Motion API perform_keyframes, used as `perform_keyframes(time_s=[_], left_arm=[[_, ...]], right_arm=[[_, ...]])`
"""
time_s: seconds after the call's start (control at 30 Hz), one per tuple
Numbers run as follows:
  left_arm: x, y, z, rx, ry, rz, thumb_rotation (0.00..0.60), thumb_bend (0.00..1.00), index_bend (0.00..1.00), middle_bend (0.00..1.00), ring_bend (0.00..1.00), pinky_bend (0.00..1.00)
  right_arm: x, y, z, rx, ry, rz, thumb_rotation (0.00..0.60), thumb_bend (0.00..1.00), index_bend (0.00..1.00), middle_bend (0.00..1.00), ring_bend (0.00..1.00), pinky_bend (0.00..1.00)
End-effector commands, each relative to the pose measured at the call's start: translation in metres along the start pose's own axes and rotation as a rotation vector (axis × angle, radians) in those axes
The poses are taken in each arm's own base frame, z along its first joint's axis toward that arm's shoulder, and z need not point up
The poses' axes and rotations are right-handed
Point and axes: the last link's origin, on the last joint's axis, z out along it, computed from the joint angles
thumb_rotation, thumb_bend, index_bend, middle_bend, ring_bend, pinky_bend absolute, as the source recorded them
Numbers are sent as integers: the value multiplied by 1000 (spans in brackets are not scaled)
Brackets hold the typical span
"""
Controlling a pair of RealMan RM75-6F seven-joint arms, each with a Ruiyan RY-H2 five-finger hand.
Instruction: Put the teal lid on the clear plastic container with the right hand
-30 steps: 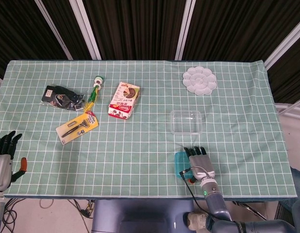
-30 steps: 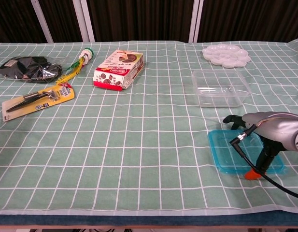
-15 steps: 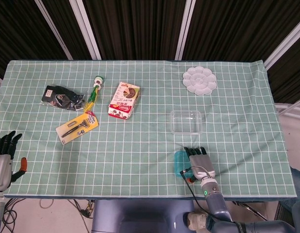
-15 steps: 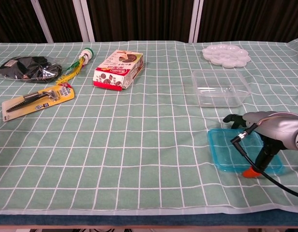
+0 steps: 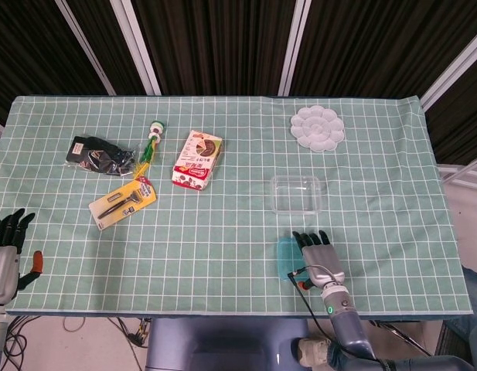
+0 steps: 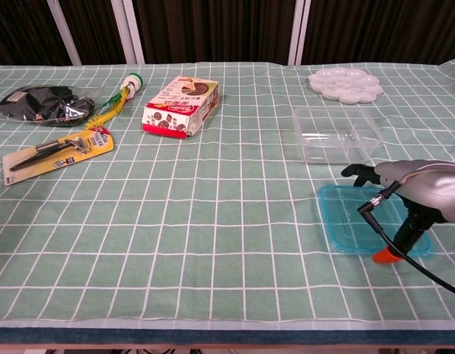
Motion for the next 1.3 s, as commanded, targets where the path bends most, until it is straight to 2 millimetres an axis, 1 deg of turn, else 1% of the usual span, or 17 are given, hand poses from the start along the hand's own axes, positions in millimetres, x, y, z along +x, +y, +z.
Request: perform_keyframes(time_s=[0.03, 0.17, 0.27, 0.43, 0.47, 0.57, 0.63, 0.73, 0.8, 0.97, 1.3], left_arm=[[0, 0, 0, 1, 1, -1, 600, 542, 86, 0, 0, 0], [0, 0, 0, 0, 0, -1, 600, 542, 86, 0, 0, 0], [0, 0, 0, -1, -1, -1, 600, 542, 86, 0, 0, 0], [0, 1, 0, -2, -1, -2, 600, 542, 86, 0, 0, 0], [0, 1, -1, -2, -1, -2, 600, 542, 86, 0, 0, 0], [0, 1, 0, -3, 0, -3, 600, 542, 86, 0, 0, 0], [0, 1, 0, -2, 0, -5, 600, 542, 86, 0, 0, 0], [1, 1, 1, 0, 4, -9, 600, 542, 86, 0, 0, 0], [1, 1, 1, 2, 2, -9, 600, 542, 86, 0, 0, 0], [0, 3, 3, 5, -9, -11, 600, 542, 86, 0, 0, 0], [-4, 3, 8, 20, -36, -12, 600, 542, 86, 0, 0, 0]], right_arm=[[3, 1, -2, 6, 3, 2, 600, 271, 0, 480, 128, 0], [16, 4, -8, 16, 18, -4, 600, 270, 0, 481, 128, 0], [33, 5, -14, 21, 29, -8, 600, 271, 0, 481, 128, 0], [72, 7, -21, 13, 62, 1, 600, 271, 0, 481, 128, 0], [82, 7, -21, 9, 75, -4, 600, 271, 0, 481, 128, 0], [106, 6, -18, 0, 106, -17, 600, 271, 0, 481, 128, 0], [118, 4, -14, -2, 120, -22, 600, 271, 0, 481, 128, 0], [133, -1, -5, -2, 120, -45, 600, 271, 0, 481, 128, 0], [143, -5, 5, -5, 117, -80, 600, 271, 0, 481, 128, 0], [151, -13, 29, -23, 92, -92, 600, 271, 0, 482, 128, 0], [155, -17, 71, -69, 95, -74, 600, 270, 0, 483, 128, 0]])
